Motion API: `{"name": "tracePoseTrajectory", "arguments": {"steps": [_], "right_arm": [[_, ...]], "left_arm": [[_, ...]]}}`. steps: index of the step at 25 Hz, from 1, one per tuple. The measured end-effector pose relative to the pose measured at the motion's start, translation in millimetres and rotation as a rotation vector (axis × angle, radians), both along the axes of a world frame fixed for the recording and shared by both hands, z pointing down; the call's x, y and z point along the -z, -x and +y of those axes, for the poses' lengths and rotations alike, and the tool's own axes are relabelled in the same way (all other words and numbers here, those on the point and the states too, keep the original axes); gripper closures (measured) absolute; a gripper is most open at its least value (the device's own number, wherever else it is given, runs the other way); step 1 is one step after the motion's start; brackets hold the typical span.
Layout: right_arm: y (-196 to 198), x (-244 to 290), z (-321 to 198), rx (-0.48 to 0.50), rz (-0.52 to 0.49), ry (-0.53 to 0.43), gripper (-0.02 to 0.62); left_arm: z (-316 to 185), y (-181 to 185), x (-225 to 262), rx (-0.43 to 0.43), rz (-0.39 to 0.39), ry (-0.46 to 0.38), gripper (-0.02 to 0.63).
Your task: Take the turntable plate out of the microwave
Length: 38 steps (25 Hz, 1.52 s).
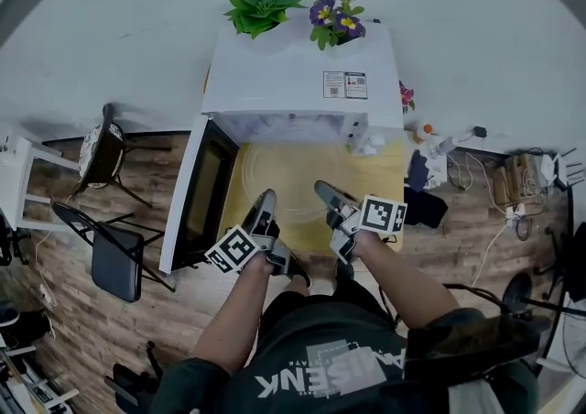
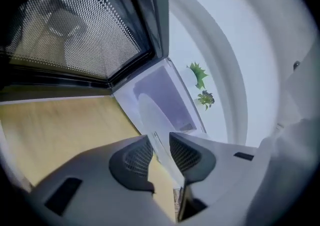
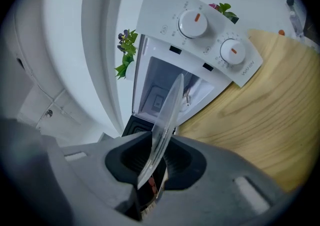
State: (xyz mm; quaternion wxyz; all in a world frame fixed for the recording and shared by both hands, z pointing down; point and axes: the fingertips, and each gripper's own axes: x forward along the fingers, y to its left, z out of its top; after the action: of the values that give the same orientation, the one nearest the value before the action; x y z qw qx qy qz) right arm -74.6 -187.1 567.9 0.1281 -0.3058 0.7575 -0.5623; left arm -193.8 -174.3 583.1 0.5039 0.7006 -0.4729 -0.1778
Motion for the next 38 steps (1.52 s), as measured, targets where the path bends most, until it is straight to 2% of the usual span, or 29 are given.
{"name": "tracePoseTrajectory", "arguments": {"steps": [9,14,18,19,22,23,25,26,28,29,30,32,33,35,38], "right_arm": [[-19.7,44.8,35.3,0.126,-0.018,-0.051,0.525],[-30.0,72.5,55.4,0.182,-0.034,-0.086,0.525],[-36.6,94.5,67.3,0.222,-0.033,-0.114,0.52],[-37.6,100.6,69.8,0.228,-0.033,-0.121,0.518],[-39.5,120.4,75.6,0.233,-0.033,-0.142,0.52],[-38.3,126.7,77.7,0.231,-0.033,-0.149,0.518],[-34.8,137.9,80.9,0.218,-0.038,-0.159,0.518],[-33.0,143.1,81.3,0.208,-0.044,-0.162,0.518],[-28.9,152.8,81.3,0.182,-0.06,-0.165,0.518],[-26.4,156.9,82.5,0.168,-0.069,-0.166,0.518],[-23.9,160.3,84.4,0.155,-0.075,-0.168,0.518],[-18.8,166.8,87.3,0.13,-0.077,-0.174,0.518],[-16.5,170.4,87.5,0.119,-0.076,-0.179,0.518],[-11.6,177.5,87.6,0.106,-0.067,-0.187,0.518],[-6.4,185.5,87.9,0.09,-0.05,-0.198,0.518]], "left_arm": [[50.0,-22.2,46.9,0.109,-0.014,-0.044,0.502],[74.7,-34.1,76.8,0.14,-0.037,-0.079,0.502],[89.6,-36.8,99.9,0.15,-0.117,-0.095,0.502],[92.5,-39.5,106.4,0.155,-0.096,-0.099,0.502],[99.6,-55.4,130.1,0.19,0.097,-0.1,0.502],[102.0,-54.0,135.4,0.183,0.093,-0.105,0.502],[105.2,-42.2,142.5,0.136,-0.018,-0.125,0.502],[105.6,-40.9,148.6,0.118,-0.016,-0.126,0.502],[105.5,-45.9,164.3,0.1,0.089,-0.111,0.502],[105.2,-45.4,170.6,0.088,0.109,-0.108,0.502],[104.9,-38.5,174.1,0.068,0.055,-0.118,0.502],[102.6,-15.0,177.6,0.021,-0.166,-0.157,0.502],[101.0,-8.6,180.5,0.007,-0.208,-0.17,0.503],[99.2,-6.1,186.3,-0.008,-0.164,-0.177,0.503],[99.2,-12.8,194.3,-0.016,-0.005,-0.164,0.503]]}}
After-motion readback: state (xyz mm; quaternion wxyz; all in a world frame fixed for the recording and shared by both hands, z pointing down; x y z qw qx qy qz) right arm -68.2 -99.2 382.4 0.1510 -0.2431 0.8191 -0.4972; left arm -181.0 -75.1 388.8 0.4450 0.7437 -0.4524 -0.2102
